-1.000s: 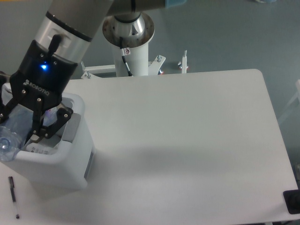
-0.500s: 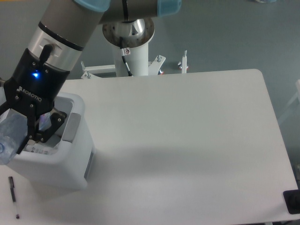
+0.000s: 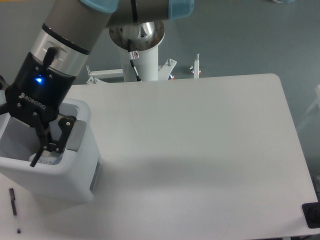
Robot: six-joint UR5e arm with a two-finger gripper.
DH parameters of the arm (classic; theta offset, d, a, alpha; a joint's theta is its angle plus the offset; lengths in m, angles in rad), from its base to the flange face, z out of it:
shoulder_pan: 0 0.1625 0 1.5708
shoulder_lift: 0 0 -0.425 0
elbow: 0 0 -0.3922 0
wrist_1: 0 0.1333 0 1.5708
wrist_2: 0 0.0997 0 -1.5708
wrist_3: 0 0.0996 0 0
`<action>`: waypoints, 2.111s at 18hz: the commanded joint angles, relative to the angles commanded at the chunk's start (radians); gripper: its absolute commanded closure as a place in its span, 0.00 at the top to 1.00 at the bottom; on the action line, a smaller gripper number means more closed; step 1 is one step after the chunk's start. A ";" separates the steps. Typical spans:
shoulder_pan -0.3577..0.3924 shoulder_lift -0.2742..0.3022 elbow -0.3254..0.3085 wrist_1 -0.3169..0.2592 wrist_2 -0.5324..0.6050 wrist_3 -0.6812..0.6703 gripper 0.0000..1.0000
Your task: Place the trash in the trash can
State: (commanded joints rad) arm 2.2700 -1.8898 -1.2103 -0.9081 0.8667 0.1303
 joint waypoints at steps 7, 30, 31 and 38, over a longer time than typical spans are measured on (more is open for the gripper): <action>0.244 -0.028 -0.133 0.000 0.000 0.211 1.00; 0.313 -0.118 -0.144 -0.253 0.690 1.049 1.00; 0.313 -0.120 -0.147 -0.252 0.690 1.049 1.00; 0.313 -0.120 -0.152 -0.253 0.690 1.051 1.00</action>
State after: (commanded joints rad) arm 2.5832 -2.0095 -1.3622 -1.1612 1.5570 1.1811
